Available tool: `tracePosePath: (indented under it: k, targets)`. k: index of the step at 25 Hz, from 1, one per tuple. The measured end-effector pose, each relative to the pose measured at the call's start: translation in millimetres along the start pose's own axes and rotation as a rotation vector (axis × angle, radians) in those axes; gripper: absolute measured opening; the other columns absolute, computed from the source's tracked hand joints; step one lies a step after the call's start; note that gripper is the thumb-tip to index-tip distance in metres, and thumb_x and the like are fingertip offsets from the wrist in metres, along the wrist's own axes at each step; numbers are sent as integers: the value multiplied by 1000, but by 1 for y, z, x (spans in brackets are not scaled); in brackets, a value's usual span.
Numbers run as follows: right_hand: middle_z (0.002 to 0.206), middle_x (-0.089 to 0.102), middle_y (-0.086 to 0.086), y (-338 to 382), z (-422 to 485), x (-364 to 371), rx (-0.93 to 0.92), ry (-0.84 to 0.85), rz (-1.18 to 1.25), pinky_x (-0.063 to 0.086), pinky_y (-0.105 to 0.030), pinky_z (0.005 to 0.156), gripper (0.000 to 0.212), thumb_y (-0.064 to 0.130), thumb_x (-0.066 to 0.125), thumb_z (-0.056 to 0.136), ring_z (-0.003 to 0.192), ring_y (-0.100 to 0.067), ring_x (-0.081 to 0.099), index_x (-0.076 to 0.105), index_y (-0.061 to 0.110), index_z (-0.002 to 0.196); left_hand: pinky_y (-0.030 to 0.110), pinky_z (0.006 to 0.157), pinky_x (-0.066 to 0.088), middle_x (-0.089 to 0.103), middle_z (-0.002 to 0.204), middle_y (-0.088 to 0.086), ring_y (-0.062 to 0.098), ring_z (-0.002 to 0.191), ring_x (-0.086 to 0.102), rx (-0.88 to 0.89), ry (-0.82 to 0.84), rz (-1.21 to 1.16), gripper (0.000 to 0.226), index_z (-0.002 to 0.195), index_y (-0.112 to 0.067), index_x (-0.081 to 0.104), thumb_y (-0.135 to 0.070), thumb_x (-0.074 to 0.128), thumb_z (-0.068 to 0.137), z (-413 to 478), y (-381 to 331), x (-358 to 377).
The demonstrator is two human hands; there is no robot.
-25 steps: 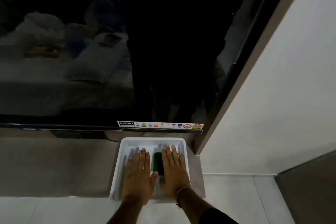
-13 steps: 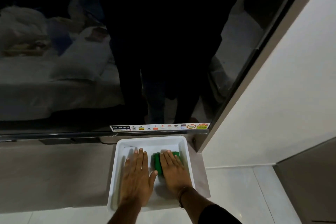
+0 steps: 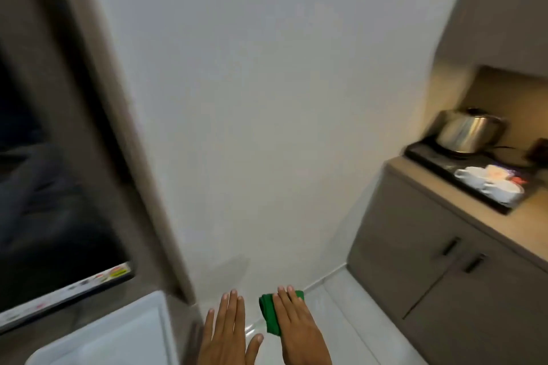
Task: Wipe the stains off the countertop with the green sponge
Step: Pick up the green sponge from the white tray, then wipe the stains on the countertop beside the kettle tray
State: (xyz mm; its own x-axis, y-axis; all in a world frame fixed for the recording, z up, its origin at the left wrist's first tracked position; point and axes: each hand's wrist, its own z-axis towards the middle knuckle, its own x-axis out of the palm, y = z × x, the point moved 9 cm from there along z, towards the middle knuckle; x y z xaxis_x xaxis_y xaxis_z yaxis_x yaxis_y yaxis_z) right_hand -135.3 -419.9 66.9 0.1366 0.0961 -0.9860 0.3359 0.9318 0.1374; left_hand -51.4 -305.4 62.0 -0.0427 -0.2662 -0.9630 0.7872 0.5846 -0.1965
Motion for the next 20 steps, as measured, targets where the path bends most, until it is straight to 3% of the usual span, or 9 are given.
tracePosePath:
  k: [2, 5, 8, 10, 11, 14, 18, 20]
  targets:
    - [130, 69, 0, -88, -35, -22, 105, -9, -19, 13, -35, 113, 73, 29, 97, 51, 118, -24, 66, 74, 16, 119, 41, 121, -8, -17, 170, -3, 17, 153, -11, 171, -85, -23, 83, 160, -16, -1, -69, 14, 98, 38, -89, 10]
    - [126, 71, 3, -212, -95, -59, 278, -85, -5, 10, -31, 113, 46, 22, 74, 70, 124, -27, 57, 76, 18, 116, 39, 120, -10, -12, 171, -2, 16, 153, -13, 370, -106, -47, 82, 159, -16, -6, -68, 10, 99, 85, -225, 21]
    - [144, 59, -1, -315, -157, -83, 494, -118, 30, 1, -31, 118, 75, 11, 80, 62, 135, -28, 51, 63, 15, 135, 40, 119, -6, 30, 164, 9, 16, 152, -15, 519, 5, -70, 81, 152, -5, 25, -65, 6, 100, 112, -338, 36]
    - [165, 24, -2, -386, -202, -112, 644, -287, -42, -9, -33, 121, 86, 3, 61, 79, 152, -26, 18, 28, 16, 157, 41, 117, -2, 50, 150, 15, 17, 153, -9, 608, 74, -86, 81, 141, -3, 42, -63, 4, 100, 126, -411, 46]
    - [169, 8, -1, -419, -220, -118, 705, -280, -37, -10, -33, 121, 86, 0, 49, 85, 154, -25, 1, 12, 18, 160, 40, 117, -3, 53, 146, 17, 21, 154, 2, 652, 107, -88, 84, 140, -3, 49, -62, 5, 101, 135, -446, 53]
    - [169, 1, -1, -498, -261, -137, 867, -288, -31, -11, -34, 119, 87, -1, 51, 91, 154, -23, -8, 2, 21, 160, 41, 116, -7, 45, 153, 14, 33, 143, 42, 756, 160, -64, 80, 141, -4, 56, -62, 17, 100, 159, -534, 73]
    - [169, 3, 5, -581, -296, -156, 1011, -358, -2, -6, -34, 118, 83, 7, 55, 99, 149, -15, -14, 2, 27, 159, 42, 115, -5, 40, 159, 11, 31, 147, 33, 895, 117, -71, 85, 150, -9, 43, -65, 5, 100, 202, -619, 100]
    - [168, 2, 7, -629, -306, -165, 1074, -367, -6, -3, -34, 119, 77, 13, 53, 102, 146, -12, -16, 2, 29, 159, 42, 116, -10, 31, 163, 10, 29, 151, 19, 951, 103, -79, 79, 155, -11, 34, -65, 14, 101, 236, -661, 121]
